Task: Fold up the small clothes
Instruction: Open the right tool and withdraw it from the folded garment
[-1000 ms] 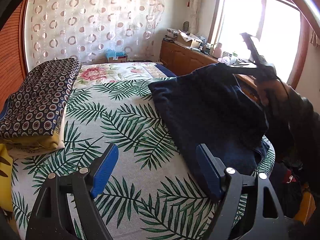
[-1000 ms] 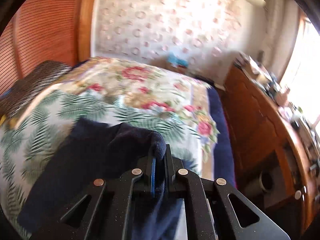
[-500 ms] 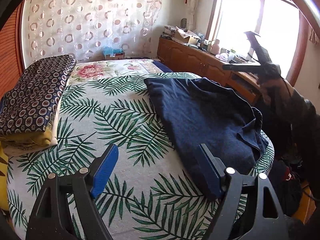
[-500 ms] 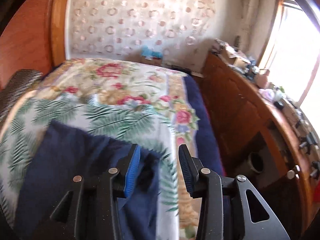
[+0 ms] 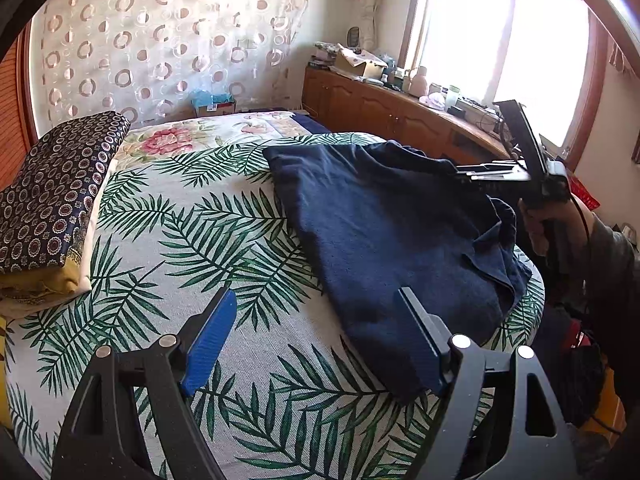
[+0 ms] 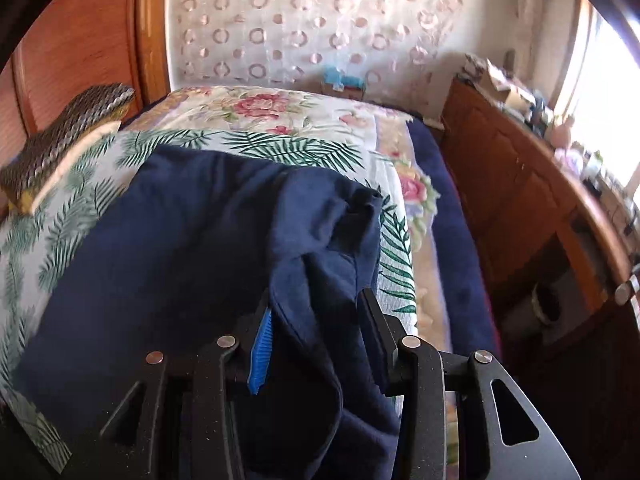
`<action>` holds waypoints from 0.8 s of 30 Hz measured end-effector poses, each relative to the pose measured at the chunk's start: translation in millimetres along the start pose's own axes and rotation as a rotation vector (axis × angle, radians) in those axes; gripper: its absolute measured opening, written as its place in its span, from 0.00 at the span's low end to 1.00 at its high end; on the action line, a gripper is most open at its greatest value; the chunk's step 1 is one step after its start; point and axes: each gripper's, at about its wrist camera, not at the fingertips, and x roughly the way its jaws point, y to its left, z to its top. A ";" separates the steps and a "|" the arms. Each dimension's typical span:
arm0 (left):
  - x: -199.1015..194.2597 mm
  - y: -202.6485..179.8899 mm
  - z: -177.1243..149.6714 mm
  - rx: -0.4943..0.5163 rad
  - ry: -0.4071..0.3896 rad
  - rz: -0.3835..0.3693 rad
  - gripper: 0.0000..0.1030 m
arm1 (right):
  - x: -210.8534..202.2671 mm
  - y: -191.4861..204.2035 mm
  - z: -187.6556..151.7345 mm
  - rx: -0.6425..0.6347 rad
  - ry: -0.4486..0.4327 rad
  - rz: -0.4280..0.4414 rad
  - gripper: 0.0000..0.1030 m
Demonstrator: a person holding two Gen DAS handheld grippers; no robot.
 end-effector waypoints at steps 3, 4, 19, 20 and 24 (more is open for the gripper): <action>0.9 -0.1 0.2 -0.001 0.004 0.002 0.78 | -1.0 -10.2 6.2 0.030 -0.006 0.076 0.14; 1.2 -0.3 0.4 0.000 0.005 0.003 0.78 | -2.3 -11.9 6.6 0.031 -0.010 0.076 0.03; 6.9 -2.3 -0.7 0.004 0.013 -0.002 0.78 | -41.3 -34.7 23.3 0.069 -0.113 0.031 0.28; 6.7 -2.4 -0.7 0.003 0.012 -0.003 0.78 | -37.7 -35.8 25.6 0.072 -0.116 0.035 0.28; 7.5 -2.1 -1.5 -0.004 0.011 0.001 0.78 | -23.8 -39.7 39.2 0.079 -0.104 0.036 0.28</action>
